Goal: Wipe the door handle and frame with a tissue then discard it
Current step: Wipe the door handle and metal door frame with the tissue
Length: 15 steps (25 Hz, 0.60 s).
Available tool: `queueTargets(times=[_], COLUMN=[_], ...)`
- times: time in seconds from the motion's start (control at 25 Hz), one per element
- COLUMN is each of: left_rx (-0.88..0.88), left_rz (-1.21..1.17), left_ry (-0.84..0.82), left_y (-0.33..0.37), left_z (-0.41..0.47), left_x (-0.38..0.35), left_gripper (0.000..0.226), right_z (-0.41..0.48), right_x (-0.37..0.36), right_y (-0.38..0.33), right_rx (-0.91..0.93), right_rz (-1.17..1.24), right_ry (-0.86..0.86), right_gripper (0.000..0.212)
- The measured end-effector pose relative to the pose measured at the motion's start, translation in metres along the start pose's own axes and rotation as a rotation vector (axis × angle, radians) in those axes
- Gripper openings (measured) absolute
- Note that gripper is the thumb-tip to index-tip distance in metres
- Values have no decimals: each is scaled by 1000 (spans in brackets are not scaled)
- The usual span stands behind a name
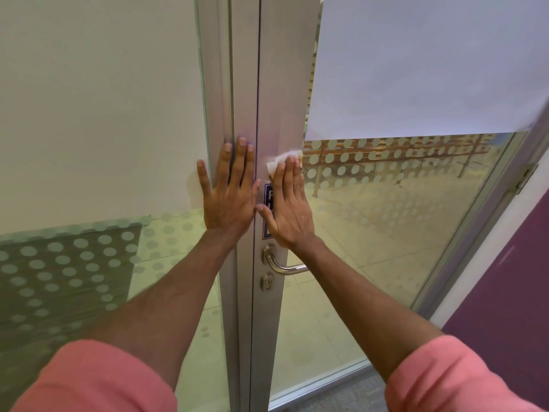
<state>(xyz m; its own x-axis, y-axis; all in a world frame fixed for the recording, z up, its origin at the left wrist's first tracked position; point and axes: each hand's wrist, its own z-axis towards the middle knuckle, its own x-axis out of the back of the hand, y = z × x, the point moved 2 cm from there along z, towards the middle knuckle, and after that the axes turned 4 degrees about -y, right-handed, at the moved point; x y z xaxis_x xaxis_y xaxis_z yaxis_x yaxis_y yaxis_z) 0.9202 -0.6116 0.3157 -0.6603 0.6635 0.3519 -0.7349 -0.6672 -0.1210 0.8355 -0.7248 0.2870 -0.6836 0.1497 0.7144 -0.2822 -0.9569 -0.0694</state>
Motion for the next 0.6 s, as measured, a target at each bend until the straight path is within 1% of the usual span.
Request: queueTargets(times=[0.08, 0.12, 0.2, 0.28, 0.36, 0.52, 0.6], left_rx=[0, 1, -4, -5, -7, 0, 3], left_rz=[10, 10, -9, -7, -14, -17, -27], left_ry=[1, -3, -13, -11, -1, 33, 37], left_y=[0, 0, 0, 0, 0, 0, 0], left_z=[-1, -1, -1, -1, -2, -3, -3], left_x=[0, 0, 1, -1, -2, -5, -5], left_gripper=[63, 63, 63, 63, 63, 65, 64], right_z=[-4, -19, -61, -82, -71, -12, 0], right_x=[-7, -16, -32, -38, -30, -1, 3], right_y=[-2, -2, 2, 14, 22, 16, 10], right_rx=[13, 53, 135, 187, 219, 245, 236], right_rz=[11, 18, -30, -101, -131, -116, -95], right_ry=[1, -49, -213, -291, -282, -100, -67], right_gripper=[87, 87, 88, 87, 86, 85, 84])
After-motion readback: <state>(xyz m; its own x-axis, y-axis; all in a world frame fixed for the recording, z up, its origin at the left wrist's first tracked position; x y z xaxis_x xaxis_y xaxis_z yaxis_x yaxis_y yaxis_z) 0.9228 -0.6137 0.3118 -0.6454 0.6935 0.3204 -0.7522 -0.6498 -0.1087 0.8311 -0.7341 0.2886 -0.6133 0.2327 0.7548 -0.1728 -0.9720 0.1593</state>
